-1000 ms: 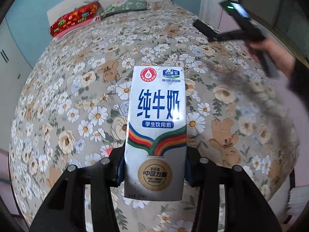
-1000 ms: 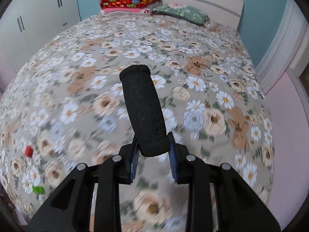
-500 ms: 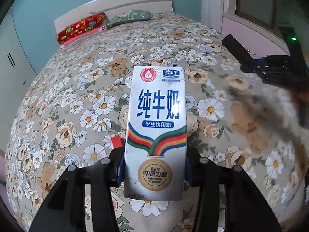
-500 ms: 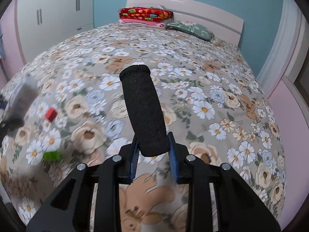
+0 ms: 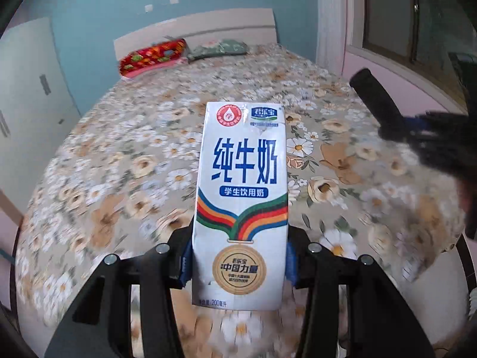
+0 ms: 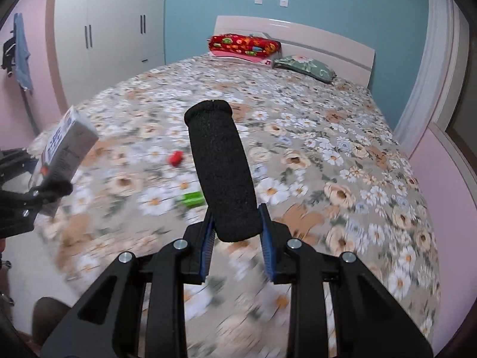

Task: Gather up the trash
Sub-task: 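Carry the milk carton and foam tube with both tools over the lined bowl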

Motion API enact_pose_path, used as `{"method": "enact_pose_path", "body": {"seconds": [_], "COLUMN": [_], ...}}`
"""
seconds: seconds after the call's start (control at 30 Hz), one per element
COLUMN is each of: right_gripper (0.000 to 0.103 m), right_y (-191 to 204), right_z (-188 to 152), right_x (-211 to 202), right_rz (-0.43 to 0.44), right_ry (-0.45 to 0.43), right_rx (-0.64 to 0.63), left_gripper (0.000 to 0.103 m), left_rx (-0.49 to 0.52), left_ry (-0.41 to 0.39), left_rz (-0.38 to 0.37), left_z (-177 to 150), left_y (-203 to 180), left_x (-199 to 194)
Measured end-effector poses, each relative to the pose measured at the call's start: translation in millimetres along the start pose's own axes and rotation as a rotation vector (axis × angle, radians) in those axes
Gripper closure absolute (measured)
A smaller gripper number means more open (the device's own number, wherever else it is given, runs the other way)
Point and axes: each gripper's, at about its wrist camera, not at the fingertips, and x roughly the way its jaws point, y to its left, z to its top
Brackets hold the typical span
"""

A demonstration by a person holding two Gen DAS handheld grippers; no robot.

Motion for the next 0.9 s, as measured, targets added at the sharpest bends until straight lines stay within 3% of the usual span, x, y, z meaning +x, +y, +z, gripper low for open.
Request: {"method": "enact_pose_path", "body": {"seconds": [0.17,0.43,0.7,0.9], "right_gripper": [0.074,0.074,0.074,0.074], "right_y": [47.4,92.3,111.0,113.6], "right_z": [-13.3,-21.4,-32.1,-50.0], "right_x": [-83.7,-192.6,-249.6,-263.2], "right_rz": [-0.009,-0.049,-0.058,-0.056], "right_ry": [-0.036,-0.122,-0.176,-0.168], "right_rx": [-0.039,-0.090,-0.104,-0.103], "left_gripper": [0.054,0.054,0.054,0.054], "left_rx": [-0.026,-0.050,-0.031,0.009], "left_ry": [-0.092,-0.182,-0.248,-0.260], "left_rz": [0.039,0.059,0.051,0.052], "left_z": [-23.0,-36.6,-44.6,-57.6], "left_y": [10.0,16.9,9.4,2.6], "left_x": [-86.6,-162.6,-209.7,-225.7]}}
